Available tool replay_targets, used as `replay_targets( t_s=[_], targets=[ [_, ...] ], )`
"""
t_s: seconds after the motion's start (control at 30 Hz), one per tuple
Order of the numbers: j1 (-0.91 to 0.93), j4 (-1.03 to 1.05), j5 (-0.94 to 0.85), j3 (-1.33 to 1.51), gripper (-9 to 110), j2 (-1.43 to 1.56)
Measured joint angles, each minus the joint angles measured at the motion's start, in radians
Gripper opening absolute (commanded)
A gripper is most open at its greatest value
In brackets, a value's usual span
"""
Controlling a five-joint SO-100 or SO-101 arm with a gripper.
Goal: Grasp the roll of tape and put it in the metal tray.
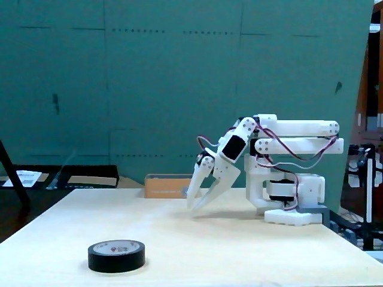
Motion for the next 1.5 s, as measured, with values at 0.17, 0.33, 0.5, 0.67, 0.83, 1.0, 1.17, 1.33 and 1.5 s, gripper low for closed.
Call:
replay_targets(
  t_s=[0.17, 0.33, 0.5, 0.67, 0.83, 1.0, 1.17, 1.33, 1.5],
  targets=[
    [0.0, 0.0, 0.0, 0.0, 0, 0.0],
    [0.0, 0.0, 0.0, 0.0, 0, 0.0],
    [0.0, 0.0, 0.0, 0.0, 0, 0.0],
    [0.0, 0.0, 0.0, 0.0, 0, 0.0],
    [0.0, 0.0, 0.0, 0.0, 0, 0.0],
    [0.0, 0.0, 0.0, 0.0, 0, 0.0],
    [0.0, -0.003, 0.0, -0.06, -1, 0.003],
    [0.0, 0.0, 0.0, -0.225, -1, 0.0],
    [0.0, 0.072, 0.0, -0.477, -1, 0.0]
  ],
)
